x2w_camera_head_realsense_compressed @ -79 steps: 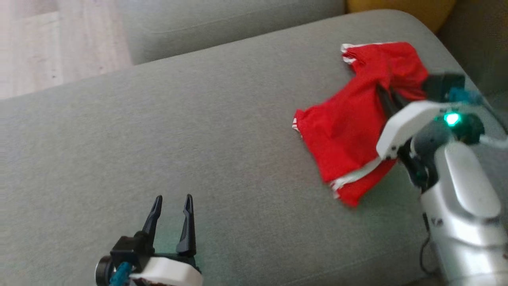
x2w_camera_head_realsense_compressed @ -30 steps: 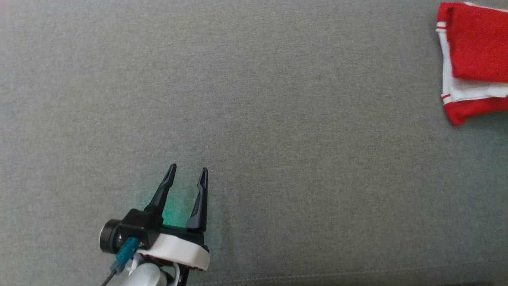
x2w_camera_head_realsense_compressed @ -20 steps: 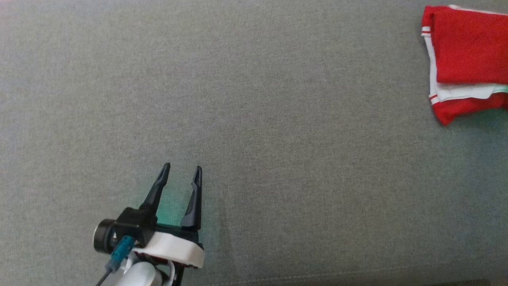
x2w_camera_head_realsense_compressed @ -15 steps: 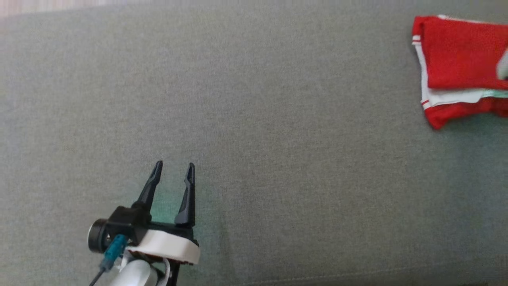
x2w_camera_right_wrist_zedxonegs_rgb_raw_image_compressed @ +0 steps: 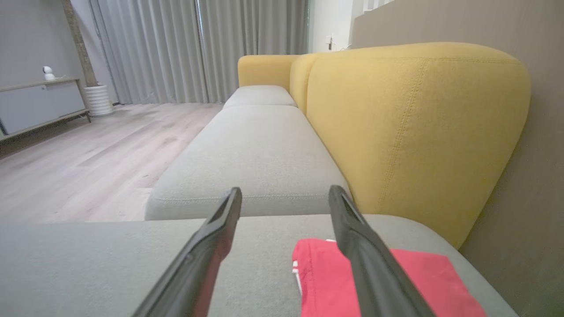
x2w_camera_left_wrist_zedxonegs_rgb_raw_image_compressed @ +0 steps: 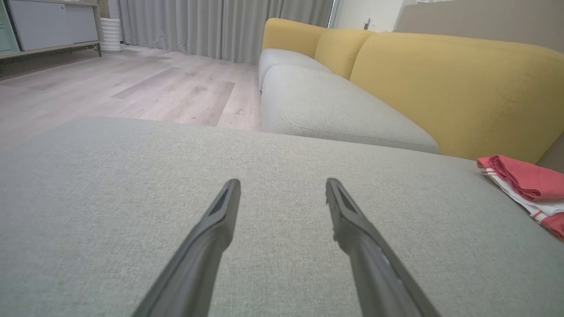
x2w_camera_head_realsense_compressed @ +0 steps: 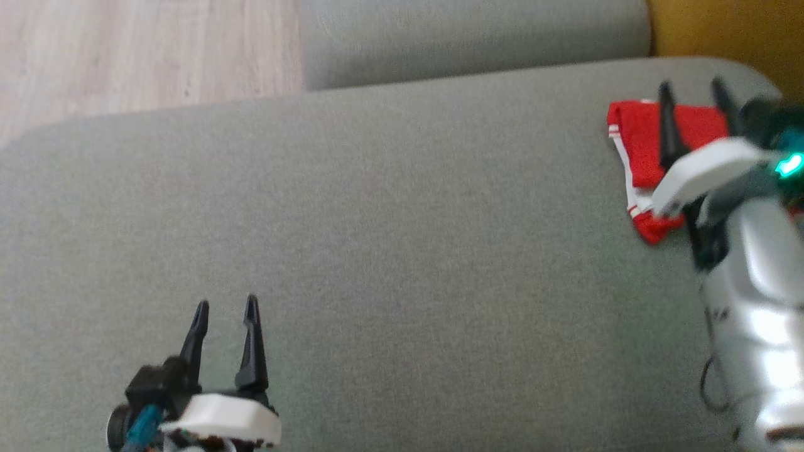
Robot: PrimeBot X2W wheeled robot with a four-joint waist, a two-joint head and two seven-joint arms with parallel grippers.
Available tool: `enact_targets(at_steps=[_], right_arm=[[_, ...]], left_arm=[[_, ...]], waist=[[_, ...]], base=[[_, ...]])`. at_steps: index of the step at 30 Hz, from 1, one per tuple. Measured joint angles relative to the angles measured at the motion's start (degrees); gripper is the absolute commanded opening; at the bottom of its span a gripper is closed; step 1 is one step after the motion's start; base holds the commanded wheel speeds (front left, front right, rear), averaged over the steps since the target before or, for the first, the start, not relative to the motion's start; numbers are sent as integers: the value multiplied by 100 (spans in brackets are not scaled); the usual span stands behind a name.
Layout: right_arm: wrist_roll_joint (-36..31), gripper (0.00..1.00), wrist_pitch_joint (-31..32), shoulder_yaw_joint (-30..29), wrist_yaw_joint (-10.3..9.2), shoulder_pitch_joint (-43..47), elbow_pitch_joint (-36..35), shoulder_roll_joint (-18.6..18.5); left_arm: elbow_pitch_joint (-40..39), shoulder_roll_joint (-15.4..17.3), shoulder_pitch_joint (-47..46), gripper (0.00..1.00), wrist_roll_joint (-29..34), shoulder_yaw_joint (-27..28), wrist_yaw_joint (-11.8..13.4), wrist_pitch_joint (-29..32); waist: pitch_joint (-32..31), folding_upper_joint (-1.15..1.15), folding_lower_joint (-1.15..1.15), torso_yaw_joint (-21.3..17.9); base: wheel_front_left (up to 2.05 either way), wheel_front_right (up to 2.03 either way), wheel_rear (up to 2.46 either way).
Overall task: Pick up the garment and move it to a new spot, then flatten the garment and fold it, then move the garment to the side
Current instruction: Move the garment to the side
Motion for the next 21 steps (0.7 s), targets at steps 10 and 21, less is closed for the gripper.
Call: enact_targets(at_steps=[10, 21], right_arm=[[345, 100, 79, 182, 0, 2412, -1996, 605], [780, 100, 233, 483, 0, 4224, -3550, 711]], left_arm=[[58, -2, 585, 100, -211, 194, 34, -56], [32, 97, 953, 100, -347, 231, -13, 9]], waist=[[-618, 0, 0, 228], [-802, 0, 1, 469]], base=[[0, 0, 0], [0, 0, 0]])
